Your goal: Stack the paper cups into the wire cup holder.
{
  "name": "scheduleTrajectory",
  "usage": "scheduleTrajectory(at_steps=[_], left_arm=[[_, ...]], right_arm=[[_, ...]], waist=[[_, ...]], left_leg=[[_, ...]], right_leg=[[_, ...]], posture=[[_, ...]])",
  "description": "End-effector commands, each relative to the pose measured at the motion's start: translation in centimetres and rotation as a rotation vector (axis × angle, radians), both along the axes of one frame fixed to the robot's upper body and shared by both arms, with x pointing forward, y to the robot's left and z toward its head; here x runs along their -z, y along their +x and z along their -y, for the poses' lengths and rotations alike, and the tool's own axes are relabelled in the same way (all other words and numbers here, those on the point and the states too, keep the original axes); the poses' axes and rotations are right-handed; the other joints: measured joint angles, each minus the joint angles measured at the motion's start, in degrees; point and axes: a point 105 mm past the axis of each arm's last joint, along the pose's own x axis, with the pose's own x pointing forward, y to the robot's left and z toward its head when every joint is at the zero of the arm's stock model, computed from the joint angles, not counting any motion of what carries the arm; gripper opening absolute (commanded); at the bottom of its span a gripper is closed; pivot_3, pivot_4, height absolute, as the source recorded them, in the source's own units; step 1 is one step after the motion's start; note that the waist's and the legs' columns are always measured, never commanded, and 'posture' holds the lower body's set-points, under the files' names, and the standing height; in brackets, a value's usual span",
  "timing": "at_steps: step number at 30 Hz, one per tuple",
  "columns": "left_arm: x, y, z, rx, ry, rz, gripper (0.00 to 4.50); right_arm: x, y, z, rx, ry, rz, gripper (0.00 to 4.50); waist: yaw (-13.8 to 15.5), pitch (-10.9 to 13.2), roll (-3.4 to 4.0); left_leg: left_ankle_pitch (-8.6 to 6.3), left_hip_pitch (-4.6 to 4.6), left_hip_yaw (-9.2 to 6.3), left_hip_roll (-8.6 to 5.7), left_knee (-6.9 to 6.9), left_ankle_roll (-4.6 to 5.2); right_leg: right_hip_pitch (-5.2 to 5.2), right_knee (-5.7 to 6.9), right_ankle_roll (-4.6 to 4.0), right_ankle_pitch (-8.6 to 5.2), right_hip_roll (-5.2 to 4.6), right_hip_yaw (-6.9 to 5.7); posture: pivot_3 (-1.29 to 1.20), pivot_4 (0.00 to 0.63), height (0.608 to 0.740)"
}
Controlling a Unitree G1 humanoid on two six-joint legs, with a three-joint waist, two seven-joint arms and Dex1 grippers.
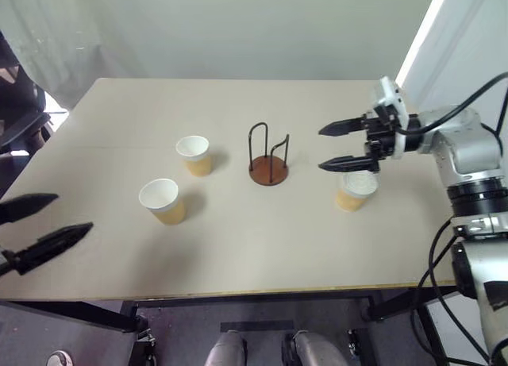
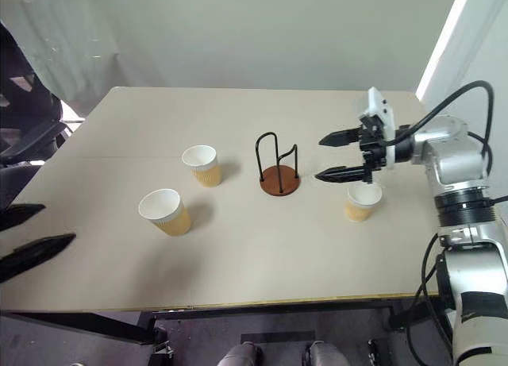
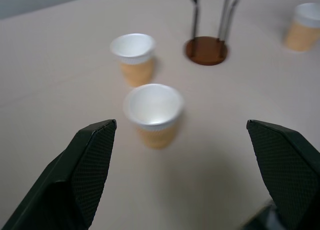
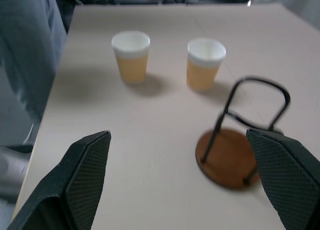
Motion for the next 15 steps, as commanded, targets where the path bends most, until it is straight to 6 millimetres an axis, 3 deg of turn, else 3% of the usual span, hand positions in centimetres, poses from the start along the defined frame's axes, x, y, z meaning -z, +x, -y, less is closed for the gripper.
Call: scheduleTrajectory(at_steps=[1,5,10,15], left_arm=[[-3.5,1.0,-2.1,-0.048,0.083,0.131,4.46],[-4.8,2.4,-2.8,-0.003,0.109,0.136,4.46],[-4.3,3.8,-1.6,0.103,0.12,0.086,4.46],[-3.6,3.6,-0.4,0.179,0.1,0.041,4.46]], right_arm=[[-1.9,-0.1,1.4,-0.015,-0.032,0.071,4.5],[-3.1,0.2,2.2,-0.014,-0.023,0.107,4.5],[-3.5,-0.3,1.4,-0.06,0.004,0.109,4.5],[-3.4,-2.0,0.4,-0.133,0.058,0.073,4.5]], waist=[[0.04,0.01,0.01],[0.23,0.0,0.05],[0.16,0.0,0.03],[0.11,-0.01,0.01]], left_leg=[[0.0,0.0,0.0,0.0,0.0,0.0],[0.05,-0.02,-0.07,0.05,0.02,0.01],[-0.02,-0.02,-0.02,0.05,0.0,-0.07],[-0.19,-0.07,-0.01,0.05,-0.02,-0.18]], right_leg=[[0.0,0.0,0.0,0.0,0.0,0.0],[-0.06,0.02,-0.11,0.12,0.12,0.09],[-0.09,0.03,-0.1,0.15,0.12,0.14],[-0.15,0.0,-0.11,0.14,0.12,0.13]], posture=[[0.0,0.15,0.74],[0.0,0.15,0.74],[0.0,0.15,0.74],[0.0,0.15,0.74]])
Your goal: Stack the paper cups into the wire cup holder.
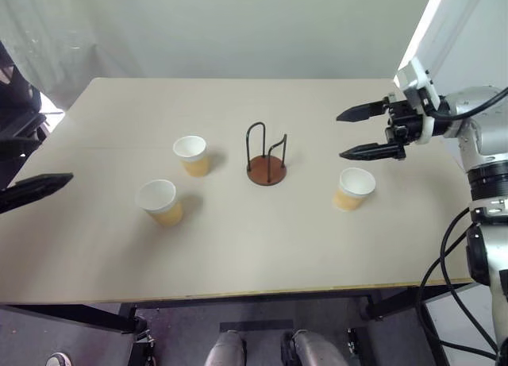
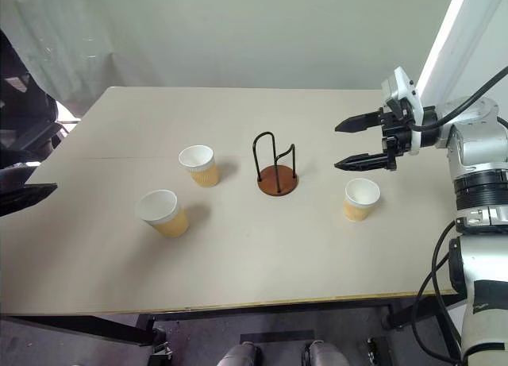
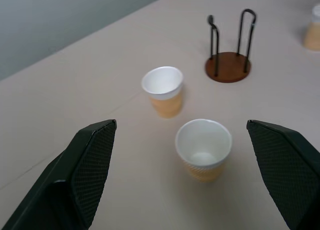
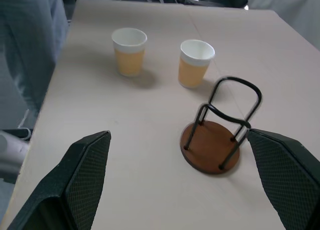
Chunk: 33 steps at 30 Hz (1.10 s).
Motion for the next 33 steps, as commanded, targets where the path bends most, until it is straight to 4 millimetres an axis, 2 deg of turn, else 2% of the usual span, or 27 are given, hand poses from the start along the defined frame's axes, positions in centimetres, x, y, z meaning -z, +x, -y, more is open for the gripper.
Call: scheduleTrajectory(at_steps=[1,8,12,15,18,21,26,33], left_arm=[[-0.5,-0.7,1.1,0.053,0.016,-0.009,4.46],[0.6,-2.0,2.3,0.106,0.007,-0.09,4.46],[1.2,-2.4,2.7,0.124,-0.006,-0.117,4.46],[2.0,-2.5,3.2,0.133,-0.028,-0.131,4.46],[3.0,-2.5,3.8,0.136,-0.062,-0.144,4.46],[4.2,-2.5,4.4,0.131,-0.091,-0.163,4.46],[6.8,-2.3,5.5,0.11,-0.114,-0.199,4.46],[8.8,-1.5,7.3,0.081,-0.178,-0.15,4.46]], right_arm=[[-1.1,-2.2,-1.2,-0.094,0.055,0.007,4.5],[1.7,-6.0,-5.1,-0.169,0.072,-0.112,4.5],[3.7,-6.4,-6.9,-0.109,0.076,-0.165,4.5],[5.0,-6.3,-8.1,-0.052,0.066,-0.156,4.5],[6.1,-4.5,-9.1,0.093,0.081,-0.14,4.5],[7.4,-3.7,-10.1,0.186,0.073,-0.155,4.5],[9.1,-2.0,-10.3,0.367,0.053,-0.19,4.5],[11.0,-0.6,-10.7,0.541,0.044,-0.211,4.5]], waist=[[-0.01,0.0,-0.01],[-0.14,-0.01,-0.02],[-0.19,-0.04,-0.07],[-0.3,-0.05,-0.09],[-0.37,-0.05,-0.1],[-0.39,-0.06,-0.11],[-0.3,-0.07,-0.12],[-0.31,-0.09,-0.16]], left_leg=[[-0.04,-0.01,0.0,0.0,-0.01,-0.01],[-0.15,-0.03,0.04,0.02,-0.01,0.0],[-0.08,0.05,0.04,0.04,0.05,0.06],[0.01,0.15,0.04,0.05,0.09,0.17],[0.09,0.15,0.06,0.04,0.11,0.26],[0.13,0.15,0.07,0.03,0.15,0.31],[0.13,0.1,0.09,0.02,0.13,0.3],[0.06,0.1,0.12,0.02,0.08,0.24]], right_leg=[[0.0,-0.02,-0.01,-0.01,0.0,0.0],[0.03,-0.06,0.07,-0.07,0.07,0.01],[0.09,-0.01,0.08,-0.07,0.09,0.03],[0.19,0.0,0.07,-0.07,0.09,0.09],[0.16,0.0,0.05,-0.09,0.1,0.2],[0.14,0.0,0.06,-0.07,0.12,0.28],[0.06,0.0,0.19,0.0,0.14,0.37],[0.01,-0.01,0.31,0.08,0.15,0.39]], posture=[[0.0,0.15,0.74],[0.0,0.15,0.74],[0.0,0.15,0.74],[0.0,0.15,0.74],[0.0,0.15,0.74],[0.0,0.15,0.74],[0.0,0.15,0.74],[0.0,0.15,0.74]])
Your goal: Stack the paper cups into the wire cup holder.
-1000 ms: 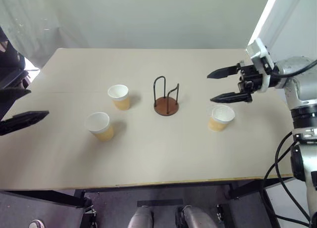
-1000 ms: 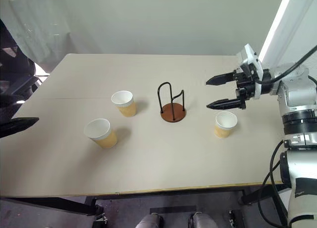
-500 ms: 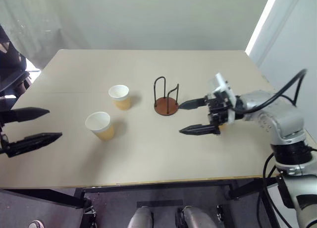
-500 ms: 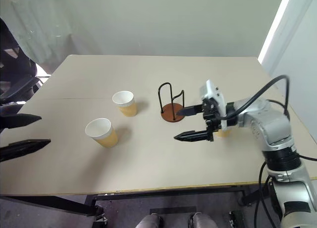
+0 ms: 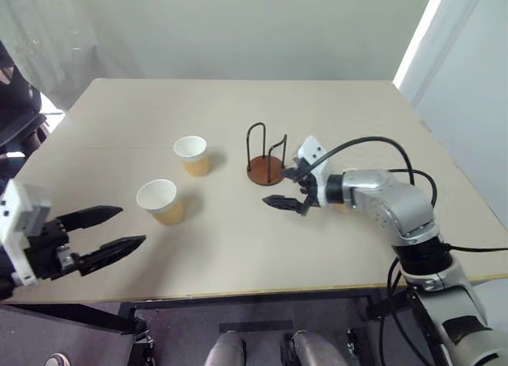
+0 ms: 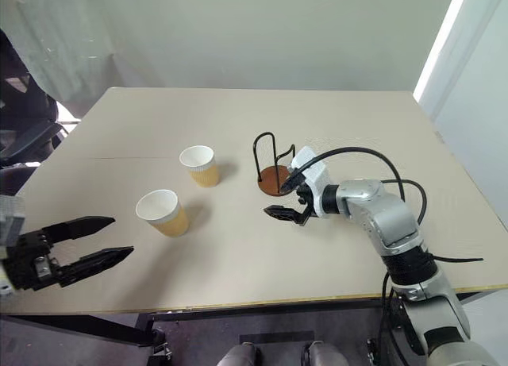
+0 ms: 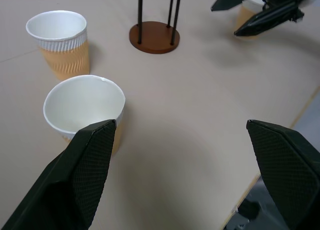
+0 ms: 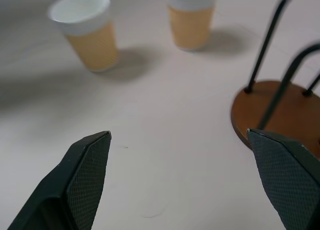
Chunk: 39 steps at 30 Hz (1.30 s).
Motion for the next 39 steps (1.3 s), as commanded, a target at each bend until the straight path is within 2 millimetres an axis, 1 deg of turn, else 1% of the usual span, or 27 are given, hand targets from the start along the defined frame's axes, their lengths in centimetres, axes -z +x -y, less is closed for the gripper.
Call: scheduleTrajectory(at_steps=[1,6,14,26,33,36,39], left_arm=[[-0.1,0.2,1.4,0.006,-0.001,0.058,4.46],[0.2,0.4,2.2,-0.005,-0.023,0.073,4.46],[-0.3,0.6,2.2,-0.026,-0.017,0.091,4.46],[-0.7,0.8,2.4,-0.045,-0.009,0.105,4.46],[-0.9,1.0,2.3,-0.051,-0.007,0.117,4.46],[-1.0,1.1,2.3,-0.053,-0.007,0.119,4.5],[-1.0,1.1,2.4,-0.054,-0.009,0.119,4.5]], right_arm=[[0.3,0.7,-0.1,0.085,-0.009,0.019,4.5],[0.8,2.3,-0.2,0.206,-0.001,0.042,4.5],[0.4,4.4,-1.3,0.316,0.067,0.1,4.5],[-0.5,6.3,-2.6,0.399,0.148,0.184,4.5],[-1.1,6.8,-3.3,0.399,0.177,0.211,4.5],[-1.2,6.8,-3.7,0.385,0.185,0.216,3.88],[-1.3,6.6,-4.2,0.365,0.192,0.218,2.78]], waist=[[0.0,0.0,0.0],[0.01,-0.01,-0.01],[0.01,-0.01,-0.01],[0.1,0.0,0.0],[0.11,0.0,0.0],[0.1,0.0,0.0],[0.1,0.0,0.0]], left_leg=[[0.0,-0.01,0.0,0.0,-0.01,0.0],[0.0,0.03,0.01,0.0,0.0,0.0],[0.0,0.02,0.01,0.0,-0.01,-0.01],[-0.11,-0.02,0.01,0.0,-0.02,-0.15],[-0.16,-0.04,0.01,0.0,-0.03,-0.22],[-0.2,-0.04,0.01,0.0,-0.03,-0.25],[-0.22,-0.05,0.01,0.0,-0.04,-0.27]], right_leg=[[-0.02,0.0,0.0,0.0,0.01,0.0],[-0.01,0.02,0.05,0.03,0.01,0.03],[-0.06,0.03,0.05,0.04,0.04,0.06],[-0.18,0.03,0.02,0.03,0.04,0.07],[-0.2,0.03,-0.04,0.0,0.04,0.07],[-0.22,0.03,-0.06,-0.01,0.04,0.07],[-0.23,0.03,-0.06,-0.01,0.04,0.07]], posture=[[0.0,0.15,0.74],[0.0,0.15,0.74],[0.0,0.15,0.74],[0.0,0.15,0.74],[0.0,0.15,0.74],[0.0,0.15,0.74],[0.0,0.15,0.74]])
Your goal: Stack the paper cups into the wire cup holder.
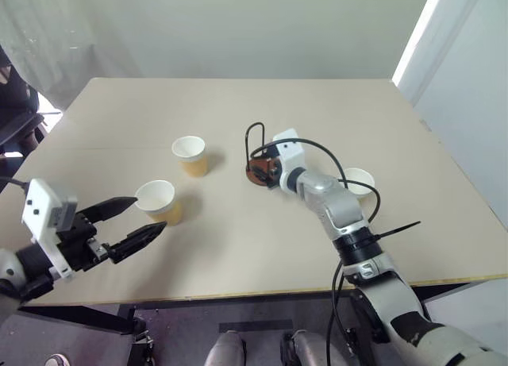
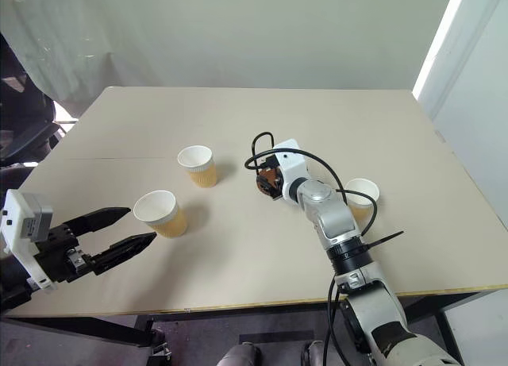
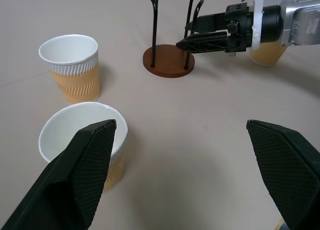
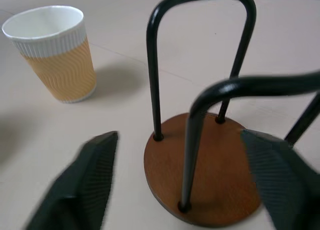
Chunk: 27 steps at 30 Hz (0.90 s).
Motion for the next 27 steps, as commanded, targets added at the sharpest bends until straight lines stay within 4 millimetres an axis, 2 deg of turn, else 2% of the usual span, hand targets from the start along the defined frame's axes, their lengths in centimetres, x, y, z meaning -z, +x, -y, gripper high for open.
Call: scheduleTrajectory(at_steps=[1,7,8,15,21,27], left_arm=[[-0.7,-0.1,0.6,0.024,0.021,0.034,4.5],[-0.7,-0.2,0.4,0.019,0.023,0.036,4.5],[-0.7,-0.2,0.4,0.019,0.024,0.036,4.5],[-0.7,-0.2,0.0,0.017,0.03,0.032,4.5],[-1.0,-0.2,-0.4,0.024,0.04,0.028,4.5],[-1.1,-0.1,-0.6,0.035,0.05,0.017,4.5]], right_arm=[[-2.0,-0.1,-0.8,-0.025,0.029,0.069,2.41],[-2.1,-0.4,-1.2,-0.047,0.035,0.074,0.15],[-2.1,-0.5,-1.2,-0.056,0.032,0.074,0.04],[-1.3,-2.4,-1.0,-0.237,-0.015,0.051,0.04],[-0.1,-6.5,-0.4,-0.488,-0.089,0.025,0.04],[0.6,-9.6,0.5,-0.605,-0.108,-0.009,0.04]], waist=[[0.0,0.0,0.0],[-0.01,0.0,0.0],[-0.01,0.0,0.0],[0.13,-0.01,-0.02],[0.12,-0.03,-0.06],[0.0,-0.07,-0.11]], left_leg=[[-0.01,0.0,0.0,0.0,0.0,0.0],[-0.03,0.0,0.0,0.0,0.0,-0.01],[-0.03,0.0,0.0,0.0,0.0,-0.01],[-0.05,-0.01,0.0,0.0,0.0,-0.04],[-0.06,0.0,0.02,0.0,0.01,-0.05],[-0.03,0.1,0.02,0.02,0.04,-0.03]], right_leg=[[0.0,0.0,0.0,0.0,0.0,0.0],[0.0,0.0,-0.04,-0.02,0.0,0.0],[0.0,0.0,-0.04,-0.03,0.0,0.0],[0.01,-0.01,-0.05,-0.03,0.0,0.0],[0.05,-0.02,-0.04,-0.02,0.01,0.0],[0.14,0.0,-0.01,-0.01,0.08,0.03]], posture=[[0.0,0.15,0.74],[0.0,0.15,0.74],[0.0,0.15,0.74],[0.0,0.15,0.74],[0.0,0.15,0.74],[0.0,0.15,0.74]])
